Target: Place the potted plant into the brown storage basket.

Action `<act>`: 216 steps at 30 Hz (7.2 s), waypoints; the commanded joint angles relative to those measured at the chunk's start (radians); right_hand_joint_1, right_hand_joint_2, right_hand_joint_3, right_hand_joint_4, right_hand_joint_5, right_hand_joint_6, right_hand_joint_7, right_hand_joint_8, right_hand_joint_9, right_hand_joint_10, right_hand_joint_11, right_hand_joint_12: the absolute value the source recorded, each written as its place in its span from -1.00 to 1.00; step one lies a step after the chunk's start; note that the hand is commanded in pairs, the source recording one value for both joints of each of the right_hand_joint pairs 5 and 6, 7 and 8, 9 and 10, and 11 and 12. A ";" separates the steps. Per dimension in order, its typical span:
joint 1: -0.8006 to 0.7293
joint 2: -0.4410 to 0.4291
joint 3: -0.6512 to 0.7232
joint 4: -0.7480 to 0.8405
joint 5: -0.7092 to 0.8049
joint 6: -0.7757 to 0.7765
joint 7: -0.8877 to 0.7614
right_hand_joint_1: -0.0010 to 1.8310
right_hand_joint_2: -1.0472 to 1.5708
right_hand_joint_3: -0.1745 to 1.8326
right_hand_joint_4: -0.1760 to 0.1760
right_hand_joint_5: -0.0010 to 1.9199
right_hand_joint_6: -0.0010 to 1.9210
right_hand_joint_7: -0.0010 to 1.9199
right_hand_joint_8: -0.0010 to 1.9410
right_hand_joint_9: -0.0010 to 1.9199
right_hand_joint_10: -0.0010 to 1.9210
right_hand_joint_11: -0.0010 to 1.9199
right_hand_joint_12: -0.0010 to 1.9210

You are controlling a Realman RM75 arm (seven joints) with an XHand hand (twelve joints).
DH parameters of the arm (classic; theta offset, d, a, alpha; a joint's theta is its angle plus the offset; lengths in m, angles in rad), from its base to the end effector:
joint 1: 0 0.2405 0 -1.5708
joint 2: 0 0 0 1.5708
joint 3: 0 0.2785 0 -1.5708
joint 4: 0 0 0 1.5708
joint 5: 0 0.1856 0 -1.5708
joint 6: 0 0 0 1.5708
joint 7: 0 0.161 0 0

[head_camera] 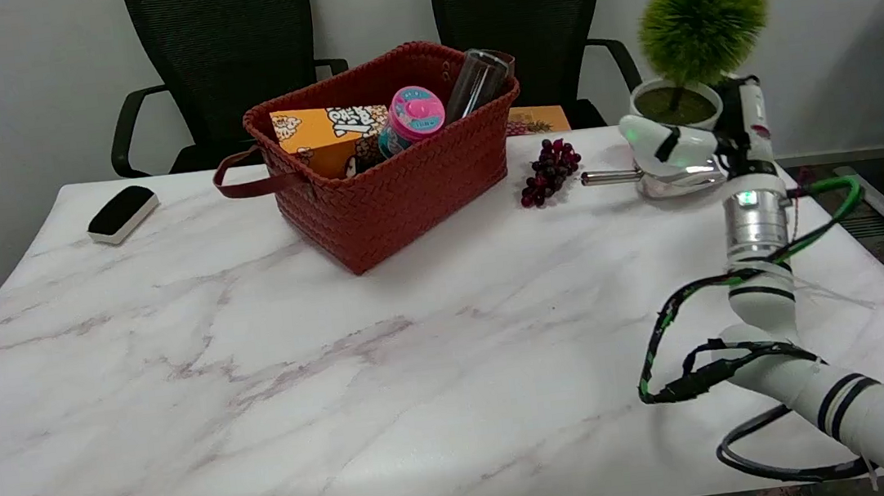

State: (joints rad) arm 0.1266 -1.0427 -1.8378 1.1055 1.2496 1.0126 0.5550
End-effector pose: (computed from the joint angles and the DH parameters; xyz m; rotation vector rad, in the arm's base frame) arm -0.2456 -0.3199 0.4710 1.0676 -0.2277 1.3023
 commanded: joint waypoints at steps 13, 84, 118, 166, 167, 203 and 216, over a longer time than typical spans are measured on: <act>0.512 -0.113 -0.058 0.124 -0.113 -0.609 -0.277 0.26 0.19 -0.25 0.00 -0.04 -0.04 0.72 0.70 0.46 0.46 1.00 1.00; 1.113 -0.474 -0.160 -0.946 -0.092 -0.643 -0.519 0.23 0.25 -0.35 0.00 -0.09 -0.09 0.81 0.79 0.53 0.53 1.00 1.00; 1.098 -0.465 -0.170 -0.898 -0.092 -0.652 -0.519 0.28 -0.26 0.10 0.00 -0.56 -0.56 0.36 0.34 0.05 0.05 0.68 0.68; 1.021 -0.412 -0.171 -0.708 -0.092 -0.619 -0.510 0.38 -0.45 -0.30 0.00 -1.00 -1.00 -0.45 -0.45 -0.63 -0.63 -0.54 -0.54; 1.008 -0.402 -0.171 -0.674 -0.092 -0.617 -0.509 0.38 -0.46 -0.30 0.00 -1.00 -1.00 -0.45 -0.46 -0.63 -0.63 -0.54 -0.54; 0.015 -0.035 0.004 0.492 0.069 -0.273 -0.506 0.27 -0.46 -0.26 0.00 -1.00 -1.00 -0.66 -0.66 -0.84 -0.84 -0.66 -0.66; -0.173 -0.010 -0.013 0.437 -0.240 -0.058 -0.244 0.26 -0.48 -0.21 0.00 -1.00 -1.00 -0.75 -0.75 -0.94 -0.94 -0.73 -0.73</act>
State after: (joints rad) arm 0.2769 -1.1219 -1.8788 1.4379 1.2627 0.7030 0.0729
